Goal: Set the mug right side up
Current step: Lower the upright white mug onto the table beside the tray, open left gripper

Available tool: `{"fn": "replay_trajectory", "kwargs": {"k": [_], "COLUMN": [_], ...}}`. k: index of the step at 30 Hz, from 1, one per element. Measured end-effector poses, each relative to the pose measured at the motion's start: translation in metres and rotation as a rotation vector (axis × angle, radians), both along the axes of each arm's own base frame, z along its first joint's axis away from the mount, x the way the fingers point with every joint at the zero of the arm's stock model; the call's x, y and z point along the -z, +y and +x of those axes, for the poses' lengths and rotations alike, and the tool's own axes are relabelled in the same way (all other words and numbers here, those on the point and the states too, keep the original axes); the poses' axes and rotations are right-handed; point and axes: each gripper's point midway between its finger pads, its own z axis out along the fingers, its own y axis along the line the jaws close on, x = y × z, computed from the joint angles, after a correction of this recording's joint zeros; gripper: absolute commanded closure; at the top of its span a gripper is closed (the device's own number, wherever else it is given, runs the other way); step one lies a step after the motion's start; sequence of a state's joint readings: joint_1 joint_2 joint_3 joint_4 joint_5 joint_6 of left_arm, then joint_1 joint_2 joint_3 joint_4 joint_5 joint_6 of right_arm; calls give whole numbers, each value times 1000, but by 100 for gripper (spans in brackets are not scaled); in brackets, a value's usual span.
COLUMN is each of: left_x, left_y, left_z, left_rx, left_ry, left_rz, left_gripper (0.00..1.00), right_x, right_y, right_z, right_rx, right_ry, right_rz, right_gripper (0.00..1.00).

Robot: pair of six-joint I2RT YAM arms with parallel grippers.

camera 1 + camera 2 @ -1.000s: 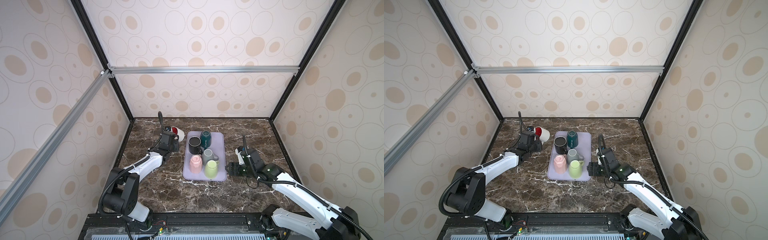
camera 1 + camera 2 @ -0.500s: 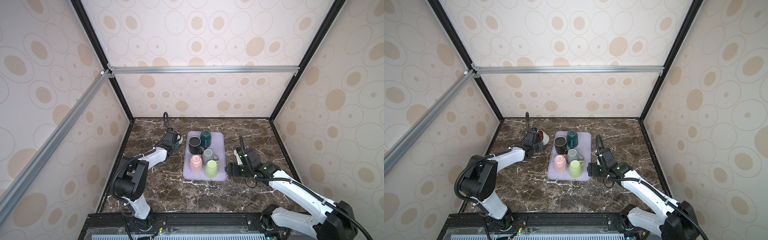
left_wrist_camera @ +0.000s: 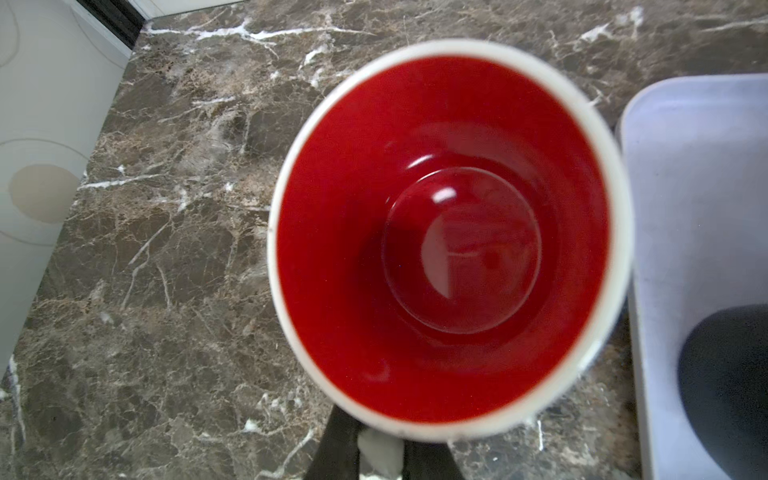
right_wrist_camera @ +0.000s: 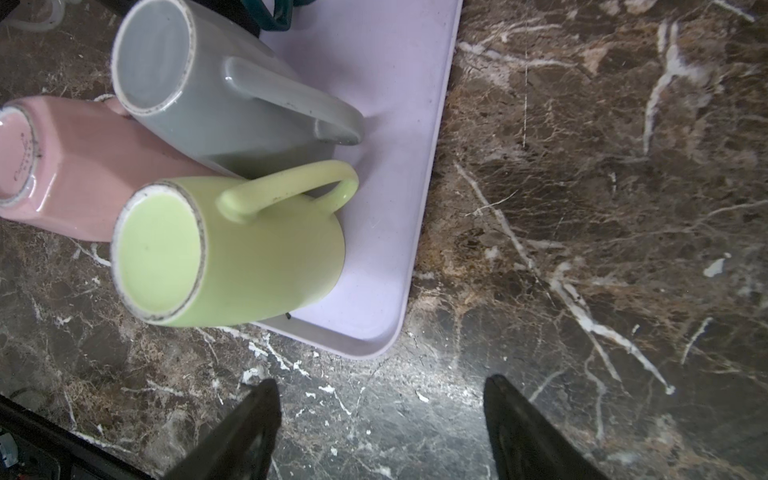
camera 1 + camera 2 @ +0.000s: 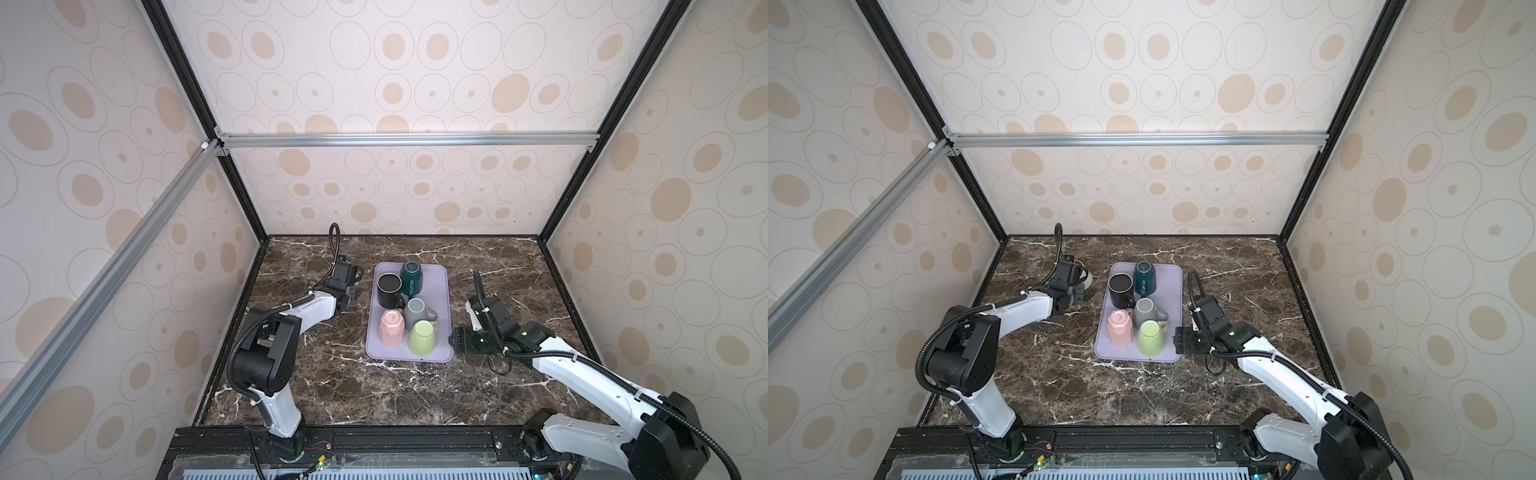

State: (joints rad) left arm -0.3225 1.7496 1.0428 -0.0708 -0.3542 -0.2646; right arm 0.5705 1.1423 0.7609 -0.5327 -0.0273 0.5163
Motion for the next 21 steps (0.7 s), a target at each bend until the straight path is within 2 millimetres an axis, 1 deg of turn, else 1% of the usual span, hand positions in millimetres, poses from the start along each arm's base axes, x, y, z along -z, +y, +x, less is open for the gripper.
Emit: {"fn": "replay_trajectory", "kwargs": {"k": [8,9,10,12,13,16,20,21], "left_x": [11,12,13,12,10,3,0,1], "left_y": [2,3,3,4,5,7,6,6], "left_z": [-1,-2,-2,-2,0,6,8,8], "left_rx": [-7,-7,-8,-13,-21,-37,-39,-40], "left_ry": [32,37,41,37,27,-4,-16,-15], "left_rz": [20,22,24,30,34,36,28,27], "left_gripper": [100,92,75,49,40,30,19,13], "right_x": [7,7,7,7,7,6,5,5], "right_y": [1,1,1,1,2,4,4,4], "right_z": [0,0,0,0,0,-1,-1,-1], "right_rx": [-4,-4,-4,-6,-8,-16,-17,-17], "right_ry": [24,24,25,28,30,32,33,32], "right_rz": [-13,-13,-13,-12,-11,-3,0,-1], "right_gripper": [20,21,21,21,21,20,21,21]}}
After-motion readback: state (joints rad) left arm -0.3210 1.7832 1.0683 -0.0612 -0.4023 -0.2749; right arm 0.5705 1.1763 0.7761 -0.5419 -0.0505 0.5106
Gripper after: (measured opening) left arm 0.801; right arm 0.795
